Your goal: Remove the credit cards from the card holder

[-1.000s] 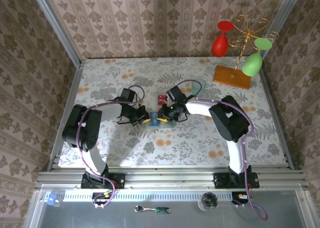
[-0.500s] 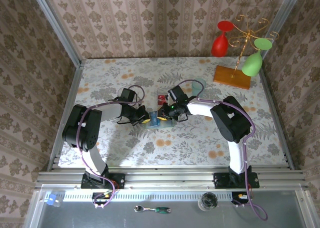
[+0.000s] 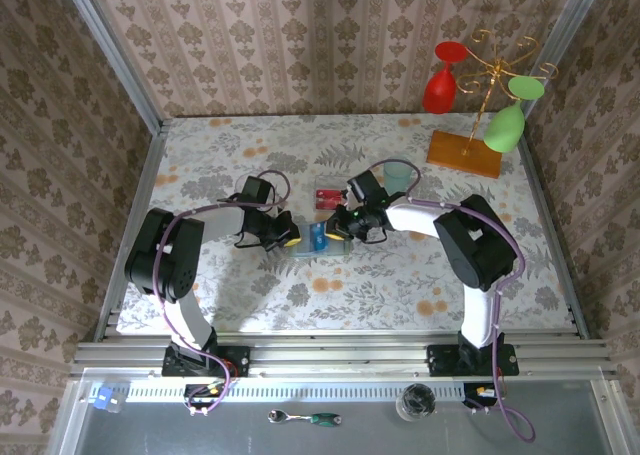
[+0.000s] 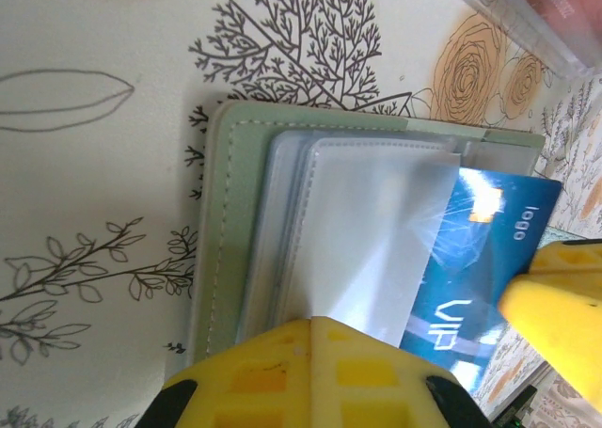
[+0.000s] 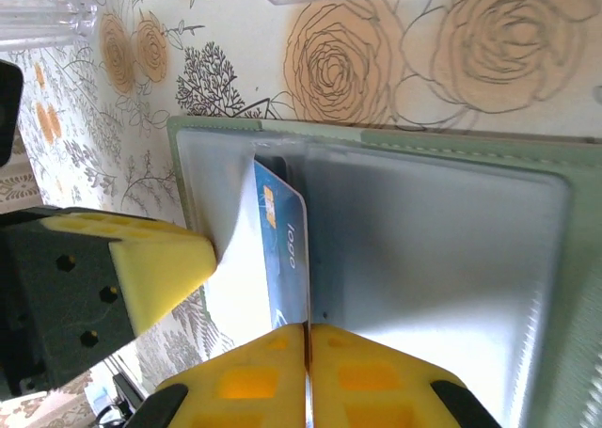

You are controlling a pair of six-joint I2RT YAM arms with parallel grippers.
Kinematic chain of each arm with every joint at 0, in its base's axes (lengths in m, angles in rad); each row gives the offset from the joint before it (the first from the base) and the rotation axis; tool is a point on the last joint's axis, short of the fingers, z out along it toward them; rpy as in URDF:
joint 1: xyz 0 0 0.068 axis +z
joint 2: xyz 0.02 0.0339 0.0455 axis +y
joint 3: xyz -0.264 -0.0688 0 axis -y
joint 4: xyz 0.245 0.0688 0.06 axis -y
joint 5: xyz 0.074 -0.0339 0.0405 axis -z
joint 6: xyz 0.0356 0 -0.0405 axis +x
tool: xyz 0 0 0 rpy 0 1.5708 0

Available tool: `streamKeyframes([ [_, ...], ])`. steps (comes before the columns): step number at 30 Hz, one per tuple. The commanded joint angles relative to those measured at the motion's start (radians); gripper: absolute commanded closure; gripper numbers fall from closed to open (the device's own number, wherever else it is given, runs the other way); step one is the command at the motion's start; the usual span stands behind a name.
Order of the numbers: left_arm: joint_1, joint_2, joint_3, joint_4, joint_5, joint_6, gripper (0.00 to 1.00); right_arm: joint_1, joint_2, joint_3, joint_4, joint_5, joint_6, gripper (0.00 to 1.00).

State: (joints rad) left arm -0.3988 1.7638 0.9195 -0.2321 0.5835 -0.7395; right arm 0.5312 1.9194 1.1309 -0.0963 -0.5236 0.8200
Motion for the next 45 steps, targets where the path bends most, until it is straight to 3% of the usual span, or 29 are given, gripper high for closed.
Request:
streamKeyframes([
  [1, -0.010, 0.003, -0.016, -0.059, -0.033, 0.015, 1.00, -0.012, -0.058, -0.020, -0.066, 0.044, -0.047, 0.93],
  [12, -0.019, -0.033, 0.005, -0.028, -0.011, -0.008, 1.00, -0.027, -0.120, 0.052, -0.237, 0.073, -0.229, 0.97],
  [22, -0.001, -0.087, 0.035, -0.081, -0.017, -0.004, 0.98, -0.025, -0.090, 0.277, -0.627, 0.241, -0.813, 1.00],
  [29, 0.031, -0.110, 0.049, -0.108, -0.022, 0.007, 0.98, -0.025, -0.033, 0.436, -0.800, 0.310, -1.256, 1.00],
  [34, 0.051, -0.116, 0.065, -0.132, -0.022, 0.015, 0.98, -0.028, 0.030, 0.560, -0.891, 0.356, -1.471, 1.00],
  [45, 0.077, -0.118, 0.094, -0.165, -0.032, 0.015, 0.98, -0.071, 0.268, 0.995, -1.045, 0.345, -1.597, 1.00],
])
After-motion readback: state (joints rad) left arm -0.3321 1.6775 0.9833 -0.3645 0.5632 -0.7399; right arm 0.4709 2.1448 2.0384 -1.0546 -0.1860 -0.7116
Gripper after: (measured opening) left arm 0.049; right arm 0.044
